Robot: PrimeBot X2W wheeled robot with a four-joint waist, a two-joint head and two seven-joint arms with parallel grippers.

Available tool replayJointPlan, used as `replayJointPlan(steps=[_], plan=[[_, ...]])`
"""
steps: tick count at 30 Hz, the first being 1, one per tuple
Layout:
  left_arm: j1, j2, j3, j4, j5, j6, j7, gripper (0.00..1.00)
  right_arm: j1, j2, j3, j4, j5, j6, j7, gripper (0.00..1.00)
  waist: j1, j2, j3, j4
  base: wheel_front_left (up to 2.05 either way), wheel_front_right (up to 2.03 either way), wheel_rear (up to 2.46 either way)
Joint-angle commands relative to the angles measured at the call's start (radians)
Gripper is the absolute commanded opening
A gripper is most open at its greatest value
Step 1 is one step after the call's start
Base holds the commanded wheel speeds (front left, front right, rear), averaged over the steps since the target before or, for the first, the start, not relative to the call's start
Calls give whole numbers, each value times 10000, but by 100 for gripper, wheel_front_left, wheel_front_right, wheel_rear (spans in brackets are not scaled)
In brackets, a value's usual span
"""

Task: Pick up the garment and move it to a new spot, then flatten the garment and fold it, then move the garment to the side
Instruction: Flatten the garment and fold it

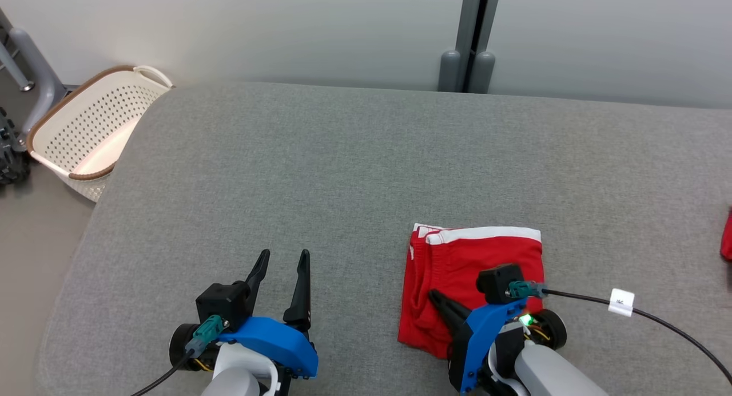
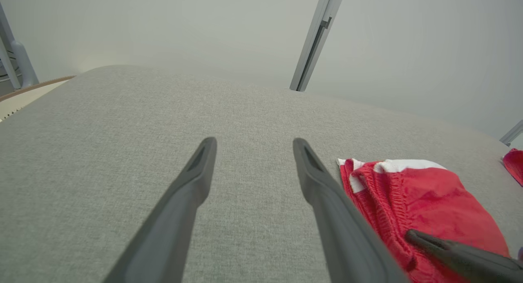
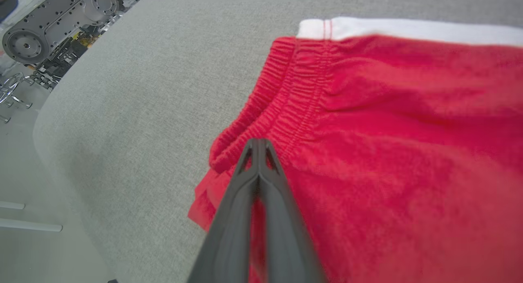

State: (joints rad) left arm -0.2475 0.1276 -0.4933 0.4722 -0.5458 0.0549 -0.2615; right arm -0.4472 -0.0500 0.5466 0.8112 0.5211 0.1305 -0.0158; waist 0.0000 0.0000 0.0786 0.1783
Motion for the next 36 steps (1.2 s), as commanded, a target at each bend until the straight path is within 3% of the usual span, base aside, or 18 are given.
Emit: replayJointPlan(steps=[1,3,4,5,12,18,26,36], plan=[[57,23,70,-12,-27,-23,-51,100,-172,-16,42,33,55,5,-261,31,0,0,-63,-94,0,0,0],[99,11,99,-1,-33,-38,-51,100,-240,-14,100,0,134,5,-580,57,0,0,-137,-206,0,0,0],[111,2,110,6,-43,-50,-49,100,-261,-17,72,-52,194,5,-752,83,0,0,-176,-265,0,0,0],[114,-9,110,11,-37,-49,-51,100,-291,-18,38,-103,253,5,-909,99,0,0,-213,-328,0,0,0],[88,-155,240,-196,111,39,-51,100,-64,-17,-1021,-316,128,5,-2005,100,0,0,-584,-820,0,0,0],[303,-160,553,-317,310,109,-49,100,659,-214,-2881,-924,-961,5,-2444,100,0,0,-850,-1160,0,0,0],[1019,-84,1268,-674,705,112,-49,100,2261,-143,-5068,-2747,-2867,5,-2495,100,0,0,-954,-1372,0,0,0],[1704,98,1652,-788,1104,150,-50,100,3375,-11,-5761,-4161,-3766,5,-2409,100,0,0,-959,-1336,0,0,0]])
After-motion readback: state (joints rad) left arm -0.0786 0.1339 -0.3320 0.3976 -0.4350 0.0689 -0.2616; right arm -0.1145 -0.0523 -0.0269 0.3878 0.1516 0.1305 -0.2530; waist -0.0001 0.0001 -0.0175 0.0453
